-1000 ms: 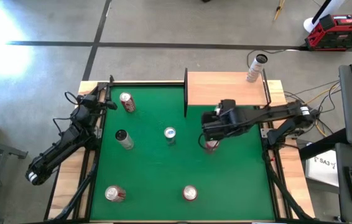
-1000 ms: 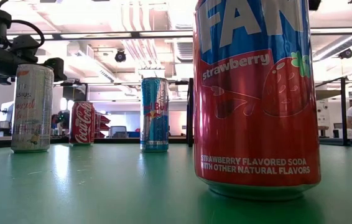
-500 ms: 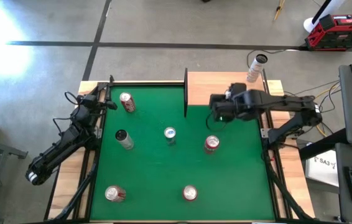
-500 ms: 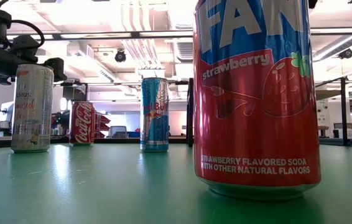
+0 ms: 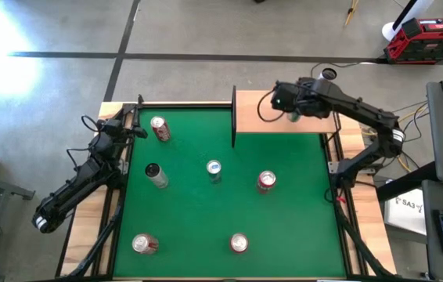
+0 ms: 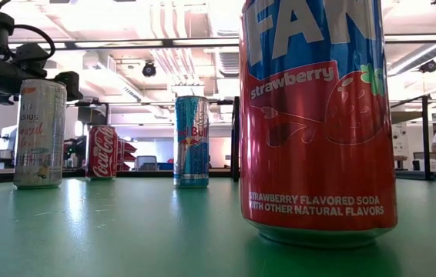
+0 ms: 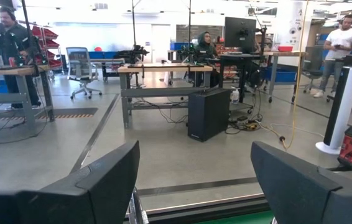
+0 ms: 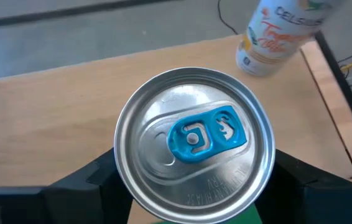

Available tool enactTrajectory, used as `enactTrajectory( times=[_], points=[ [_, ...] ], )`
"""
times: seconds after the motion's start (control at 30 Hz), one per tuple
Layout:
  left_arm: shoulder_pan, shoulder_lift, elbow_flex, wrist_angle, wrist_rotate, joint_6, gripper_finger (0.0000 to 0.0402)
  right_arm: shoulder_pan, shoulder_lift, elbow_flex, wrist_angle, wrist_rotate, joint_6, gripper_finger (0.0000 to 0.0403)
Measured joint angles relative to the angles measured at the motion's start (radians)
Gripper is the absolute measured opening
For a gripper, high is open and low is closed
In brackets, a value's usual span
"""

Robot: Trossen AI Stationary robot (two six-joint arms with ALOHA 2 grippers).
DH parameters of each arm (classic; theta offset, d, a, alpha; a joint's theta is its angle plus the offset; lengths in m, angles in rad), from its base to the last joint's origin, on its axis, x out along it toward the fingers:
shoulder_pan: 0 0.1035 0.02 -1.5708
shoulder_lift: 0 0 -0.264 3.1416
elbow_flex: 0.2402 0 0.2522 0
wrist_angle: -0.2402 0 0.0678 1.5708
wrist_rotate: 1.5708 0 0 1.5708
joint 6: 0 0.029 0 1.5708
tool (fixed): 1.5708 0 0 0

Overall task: Place canned beverage on shelf
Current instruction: Put the top blue soda can on the shelf

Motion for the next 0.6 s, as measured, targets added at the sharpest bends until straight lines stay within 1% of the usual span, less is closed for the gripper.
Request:
enactTrajectory(
  times=[0.13,0.27,0.47,0.6],
  points=[
    [0.000,0.000,0.000,0.000,0.000,0.000,0.0293,-0.040,0.000,-0.024,0.068,-0.005,-0.045,0.0237],
    [0.000,0.000,0.000,0.000,0.000,0.000,0.0293,-0.073,0.000,-0.027,0.085,0.001,-0.058,0.0240],
    [0.000,0.000,0.000,0.000,0.000,0.000,0.0293,-0.123,0.000,-0.031,0.121,0.004,-0.054,0.0239],
    [0.000,0.000,0.000,0.000,0.000,0.000,0.0293,-0.159,0.010,-0.046,0.138,0.004,-0.016,0.0240]
  ],
)
